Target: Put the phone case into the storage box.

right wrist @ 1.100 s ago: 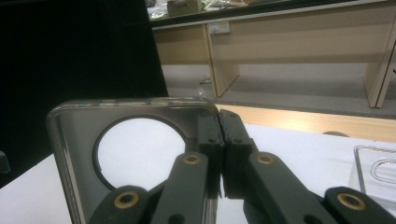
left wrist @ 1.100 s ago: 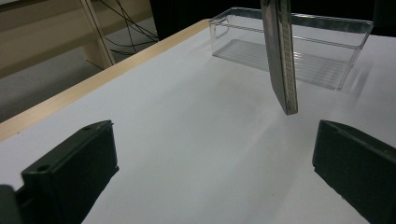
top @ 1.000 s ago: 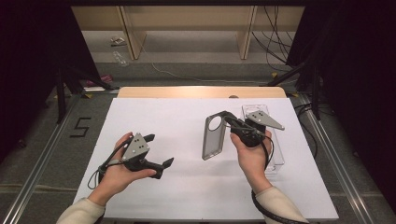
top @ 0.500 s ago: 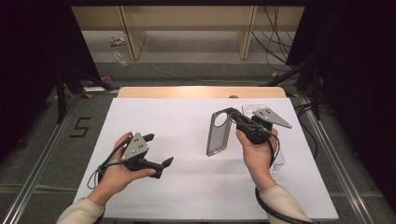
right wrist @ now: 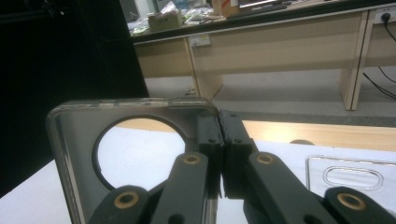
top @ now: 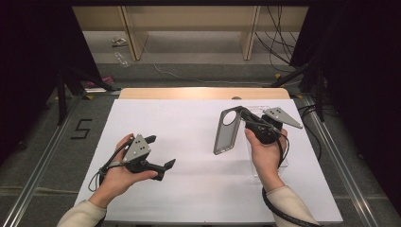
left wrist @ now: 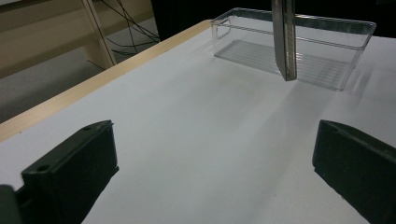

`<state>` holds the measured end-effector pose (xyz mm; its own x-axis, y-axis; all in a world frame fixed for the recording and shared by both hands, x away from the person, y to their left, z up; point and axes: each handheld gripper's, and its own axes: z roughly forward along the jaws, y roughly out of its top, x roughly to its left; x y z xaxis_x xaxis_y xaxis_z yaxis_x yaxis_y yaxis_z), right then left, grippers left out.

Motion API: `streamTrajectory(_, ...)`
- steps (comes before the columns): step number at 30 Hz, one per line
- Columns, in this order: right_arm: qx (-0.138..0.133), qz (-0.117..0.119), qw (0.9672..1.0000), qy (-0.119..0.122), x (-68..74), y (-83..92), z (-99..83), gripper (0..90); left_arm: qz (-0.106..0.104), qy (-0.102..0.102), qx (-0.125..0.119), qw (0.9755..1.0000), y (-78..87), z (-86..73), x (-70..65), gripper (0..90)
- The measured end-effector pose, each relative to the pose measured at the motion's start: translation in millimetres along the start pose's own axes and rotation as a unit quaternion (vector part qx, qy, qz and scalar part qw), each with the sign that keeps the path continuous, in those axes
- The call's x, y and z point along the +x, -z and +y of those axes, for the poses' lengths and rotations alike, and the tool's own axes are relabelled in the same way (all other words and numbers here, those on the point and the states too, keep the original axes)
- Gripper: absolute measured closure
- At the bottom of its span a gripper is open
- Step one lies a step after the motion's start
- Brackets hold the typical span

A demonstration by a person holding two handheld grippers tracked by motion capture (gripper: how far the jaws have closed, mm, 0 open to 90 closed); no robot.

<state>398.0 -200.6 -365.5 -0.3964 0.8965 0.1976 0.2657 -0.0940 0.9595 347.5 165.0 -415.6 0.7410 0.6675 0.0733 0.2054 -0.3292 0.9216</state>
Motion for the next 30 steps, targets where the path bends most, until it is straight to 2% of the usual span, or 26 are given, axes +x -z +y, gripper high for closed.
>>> streamTrajectory(30,-0.018,-0.024,0.9995,-0.004,-16.2,9.0,11.0,88.9,0.002,0.002,-0.001,1.0000,0.1,-0.3,1.0,0.0)
